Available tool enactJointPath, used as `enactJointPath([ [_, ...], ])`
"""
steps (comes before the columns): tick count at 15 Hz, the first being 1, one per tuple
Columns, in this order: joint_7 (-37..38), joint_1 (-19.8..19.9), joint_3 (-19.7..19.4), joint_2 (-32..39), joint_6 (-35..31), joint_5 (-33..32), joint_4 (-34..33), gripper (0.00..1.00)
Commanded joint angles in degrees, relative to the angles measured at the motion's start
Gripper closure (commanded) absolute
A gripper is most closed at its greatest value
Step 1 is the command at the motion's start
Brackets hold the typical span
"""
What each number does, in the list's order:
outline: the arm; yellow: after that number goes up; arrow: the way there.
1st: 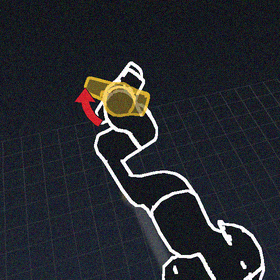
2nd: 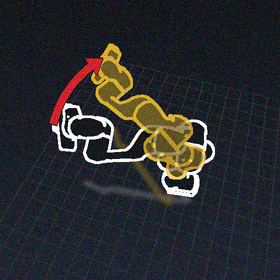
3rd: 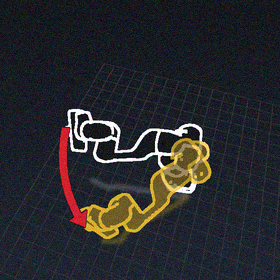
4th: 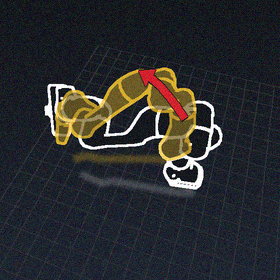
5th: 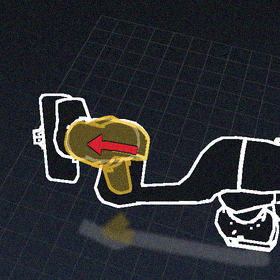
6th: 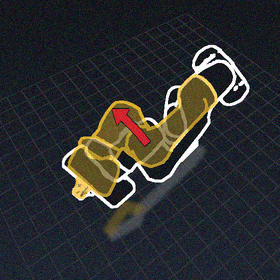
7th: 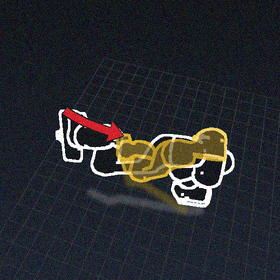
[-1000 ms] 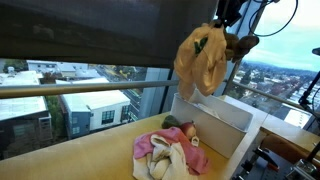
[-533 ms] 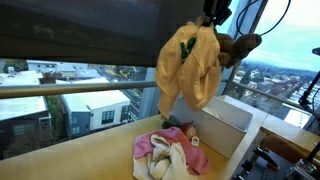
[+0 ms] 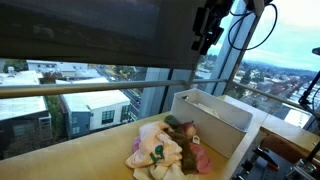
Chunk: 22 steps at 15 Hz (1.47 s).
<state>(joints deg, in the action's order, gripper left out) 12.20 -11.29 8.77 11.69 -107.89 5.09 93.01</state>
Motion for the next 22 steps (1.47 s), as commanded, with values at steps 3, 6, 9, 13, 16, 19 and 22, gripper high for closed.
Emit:
enactJointPath([
  [3,-2.59,4.71,-4.5,1.56,-1.38,-2.52,0.64,0.0],
  [6,-5.07,9.14,-8.37,4.2,-3.05,-4.03,0.91,0.0],
  [9,-6.83,12.66,-11.18,8.76,-6.77,-5.02,1.21,0.0],
  [13,-7.57,15.22,-12.96,16.29,-11.35,-5.93,-0.15,0.0],
  [16,-7.64,16.02,-13.15,21.06,-12.09,-5.78,-2.51,0.0],
  [19,-7.77,16.14,-12.74,24.67,-11.6,-5.24,-5.32,0.0],
  [22,-7.85,15.95,-12.3,27.99,-11.34,-4.95,-8.34,0.0],
])
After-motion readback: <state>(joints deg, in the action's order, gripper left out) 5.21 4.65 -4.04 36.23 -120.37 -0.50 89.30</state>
